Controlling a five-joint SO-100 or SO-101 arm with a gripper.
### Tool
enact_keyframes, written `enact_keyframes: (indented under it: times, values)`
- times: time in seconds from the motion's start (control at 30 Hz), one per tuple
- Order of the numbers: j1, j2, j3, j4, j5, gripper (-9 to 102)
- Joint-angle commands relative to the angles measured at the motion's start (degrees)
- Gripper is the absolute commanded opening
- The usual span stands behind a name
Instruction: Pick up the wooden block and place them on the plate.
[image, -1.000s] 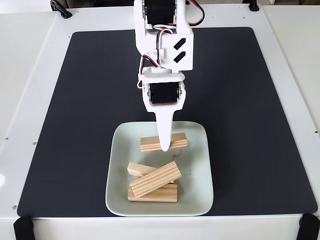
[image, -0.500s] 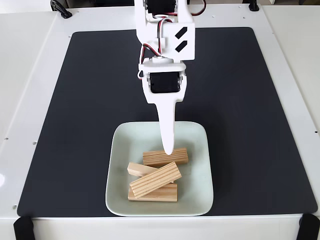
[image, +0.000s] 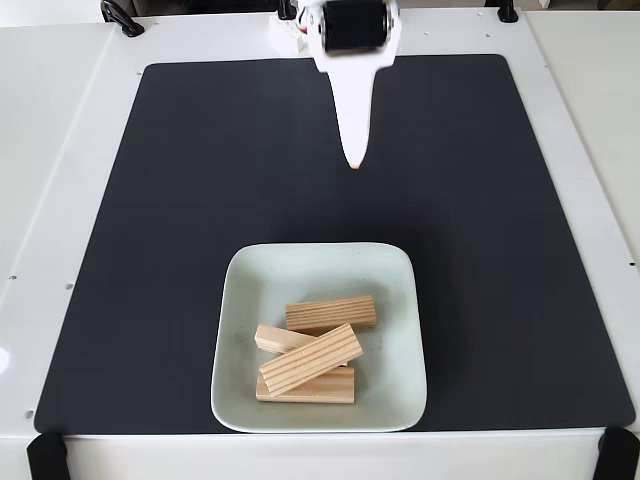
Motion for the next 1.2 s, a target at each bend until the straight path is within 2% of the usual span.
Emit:
enact_keyframes:
  times: [0.0,0.33,0.63,1.03,1.17]
  values:
    - [0.0,11.1,3.8,-0.8,2.3,-1]
    - [-0.4,39.4,23.9,-1.8,3.5,-1]
    - [-0.2,63.2,50.4,-22.9,3.3,-1]
    - [-2.5,93.8,74.8,-23.0,4.0,-1]
    - [-2.4,94.4,81.9,-23.4,3.9,-1]
